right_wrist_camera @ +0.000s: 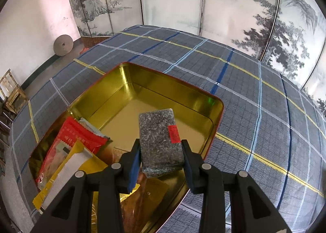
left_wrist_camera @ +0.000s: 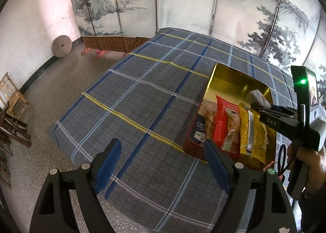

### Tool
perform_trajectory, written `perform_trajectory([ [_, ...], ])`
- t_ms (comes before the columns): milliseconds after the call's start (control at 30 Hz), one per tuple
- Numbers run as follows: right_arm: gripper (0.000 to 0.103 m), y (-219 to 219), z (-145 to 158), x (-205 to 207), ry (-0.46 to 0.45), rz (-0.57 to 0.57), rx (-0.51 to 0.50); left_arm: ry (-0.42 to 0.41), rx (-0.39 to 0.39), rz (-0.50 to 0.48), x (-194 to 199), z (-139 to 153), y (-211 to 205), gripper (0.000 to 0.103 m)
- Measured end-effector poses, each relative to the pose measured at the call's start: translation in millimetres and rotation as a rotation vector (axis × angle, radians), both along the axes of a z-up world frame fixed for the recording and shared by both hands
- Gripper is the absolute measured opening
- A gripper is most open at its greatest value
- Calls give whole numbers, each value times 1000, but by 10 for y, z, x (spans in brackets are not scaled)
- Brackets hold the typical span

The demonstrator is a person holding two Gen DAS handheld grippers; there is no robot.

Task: Organize snacks

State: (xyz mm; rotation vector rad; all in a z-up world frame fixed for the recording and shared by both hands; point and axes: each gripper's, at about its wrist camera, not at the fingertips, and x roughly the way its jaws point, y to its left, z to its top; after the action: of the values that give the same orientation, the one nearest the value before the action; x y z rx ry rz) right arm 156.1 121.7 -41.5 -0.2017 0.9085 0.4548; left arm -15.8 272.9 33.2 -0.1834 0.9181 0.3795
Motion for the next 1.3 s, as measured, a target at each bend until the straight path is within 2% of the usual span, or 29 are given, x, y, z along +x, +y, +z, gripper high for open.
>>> perform_trajectory([
  [233, 38, 2, 8, -22, -10, 0, -7, 5, -7, 2, -1, -13, 4, 80],
  [400, 47, -34, 57, -63, -18, -6, -9, 4, -6, -4, 0, -12, -6, 80],
  [567, 48, -125, 150, -154, -19, -16, 16, 2, -2, -21, 22, 1, -83, 80],
  [633, 54, -165, 196, -200, -16, -20, 28, 5, -1, -33, 37, -2, -122, 80],
  [667, 61, -188, 223, -234, -17, -34, 24, 5, 1, -41, 45, -3, -150, 80],
  [833, 63, -334, 361, -455, -32, -52, 44, 7, 5, -66, 90, -13, -279, 80],
  [1033, 79, -502, 424, -734, -18, -99, 50, 7, 10, -90, 126, -25, -426, 80],
  [1300, 80, -635, 388, -974, 15, -120, 39, 6, 22, -108, 166, 0, -573, 80],
])
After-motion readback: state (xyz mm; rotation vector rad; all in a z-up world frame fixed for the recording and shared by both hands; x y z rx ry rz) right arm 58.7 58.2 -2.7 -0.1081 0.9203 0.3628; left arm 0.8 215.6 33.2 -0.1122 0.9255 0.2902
